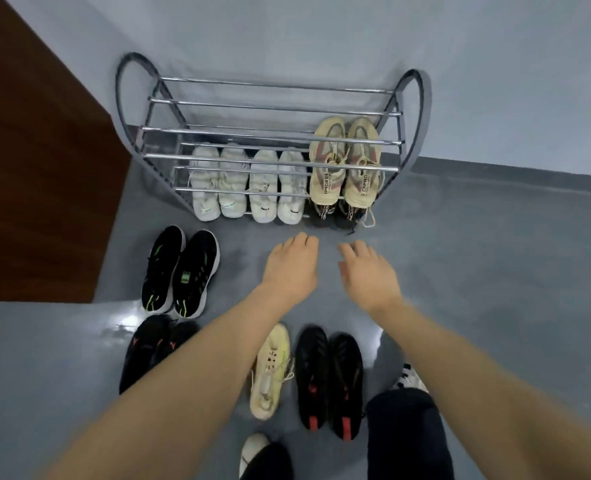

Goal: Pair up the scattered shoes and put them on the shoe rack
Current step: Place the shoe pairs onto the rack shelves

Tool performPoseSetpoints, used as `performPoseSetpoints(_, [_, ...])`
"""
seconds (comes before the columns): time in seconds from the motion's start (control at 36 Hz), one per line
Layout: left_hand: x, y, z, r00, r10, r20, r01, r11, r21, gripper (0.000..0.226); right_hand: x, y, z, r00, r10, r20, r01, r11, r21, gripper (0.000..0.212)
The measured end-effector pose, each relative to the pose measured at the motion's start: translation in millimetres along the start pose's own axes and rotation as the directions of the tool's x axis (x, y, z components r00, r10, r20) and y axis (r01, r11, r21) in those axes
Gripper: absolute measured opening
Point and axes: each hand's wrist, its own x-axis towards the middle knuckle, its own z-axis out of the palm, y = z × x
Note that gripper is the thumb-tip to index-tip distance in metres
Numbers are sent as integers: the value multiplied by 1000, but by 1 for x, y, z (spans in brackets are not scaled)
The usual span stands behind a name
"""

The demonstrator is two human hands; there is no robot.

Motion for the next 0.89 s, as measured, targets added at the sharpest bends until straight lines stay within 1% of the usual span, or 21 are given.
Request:
performPoseSetpoints(0.08, [-34, 0, -8, 1000, 24, -1, -24, 1000, -14, 32, -34, -19, -4, 999, 45, 21, -45, 999, 2, 30])
performPoseSetpoints(0.17, [-60, 0, -10, 999, 35, 1, -34, 999, -32, 32, -62, -31, -7, 999, 43, 23, -44, 999, 26, 30])
performPoseSetpoints(0.33, [-114, 11, 7, 999, 28, 40, -26, 998, -63, 31, -115, -29, 3, 997, 72, 28, -73, 997, 37, 30])
performPoseSetpoints(0.44, [-148, 27, 32, 997, 0, 83, 7, 997, -80, 31, -154, -21, 22, 996, 67, 56, -70, 996, 52, 32])
performPoseSetpoints(0.5, [-164, 38, 46, 997, -9, 81, 16, 996, -87, 32, -175, -14, 32, 998, 47, 52, -50, 997, 50, 32])
performPoseSetpoints(0.67, [-212, 73, 96, 996, -29, 86, 39, 992, -121, 33, -242, 10, 64, 995, 16, 94, -35, 978, 205, 29])
performPoseSetpoints(0.78, [-236, 86, 128, 994, -69, 90, 82, 985, -151, 36, -271, 26, 92, 994, 7, 109, -32, 973, 228, 30])
performPoseSetpoints(0.89, [-243, 87, 158, 990, -75, 122, 92, 986, -140, 42, -283, 41, 123, 984, 47, 169, -88, 966, 243, 31])
